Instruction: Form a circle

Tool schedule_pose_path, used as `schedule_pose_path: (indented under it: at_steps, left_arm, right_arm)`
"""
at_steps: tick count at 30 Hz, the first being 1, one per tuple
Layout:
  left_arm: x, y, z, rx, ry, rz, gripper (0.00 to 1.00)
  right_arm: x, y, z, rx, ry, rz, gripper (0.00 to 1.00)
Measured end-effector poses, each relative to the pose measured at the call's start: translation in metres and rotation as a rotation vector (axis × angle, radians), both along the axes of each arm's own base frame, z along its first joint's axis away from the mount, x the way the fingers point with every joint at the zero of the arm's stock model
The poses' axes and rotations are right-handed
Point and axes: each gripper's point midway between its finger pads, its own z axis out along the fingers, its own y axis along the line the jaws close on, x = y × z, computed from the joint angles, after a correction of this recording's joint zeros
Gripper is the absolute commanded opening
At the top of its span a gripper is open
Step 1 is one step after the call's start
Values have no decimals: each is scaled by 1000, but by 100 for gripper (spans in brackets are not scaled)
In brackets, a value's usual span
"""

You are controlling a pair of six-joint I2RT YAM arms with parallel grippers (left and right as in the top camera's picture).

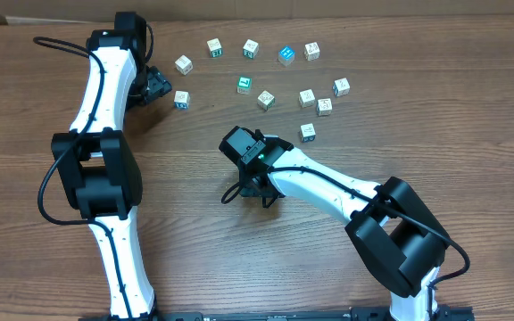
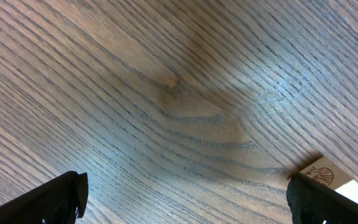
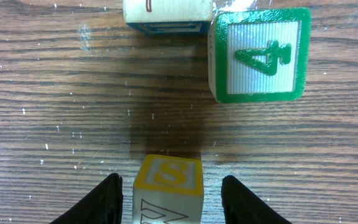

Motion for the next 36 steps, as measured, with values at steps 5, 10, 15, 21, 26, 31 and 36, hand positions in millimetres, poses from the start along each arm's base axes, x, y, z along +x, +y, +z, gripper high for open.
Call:
schedule_pose_path:
  at_steps: [5, 10, 15, 21, 26, 31, 36]
  left_arm:
    - [0, 0, 0, 0, 0, 0, 99]
    - [0, 0, 0, 0, 0, 0, 99]
    - [0, 0, 0, 0, 0, 0, 99]
    - [0, 0, 0, 0, 0, 0, 99]
    - [0, 0, 0, 0, 0, 0, 100]
    - [0, 0, 0, 0, 0, 0, 99]
    - [0, 0, 0, 0, 0, 0, 99]
  right_arm:
    - [0, 0, 0, 1, -1, -1, 49]
    - [0, 0, 0, 1, 0, -1, 49]
    - [0, 0, 0, 1, 0, -1, 49]
    - [0, 0, 0, 1, 1, 0, 49]
    - [0, 0, 0, 3, 2, 0, 49]
    - [-1, 1, 0, 5, 5, 0, 49]
    - [-2, 1, 0, 5, 12, 1, 49]
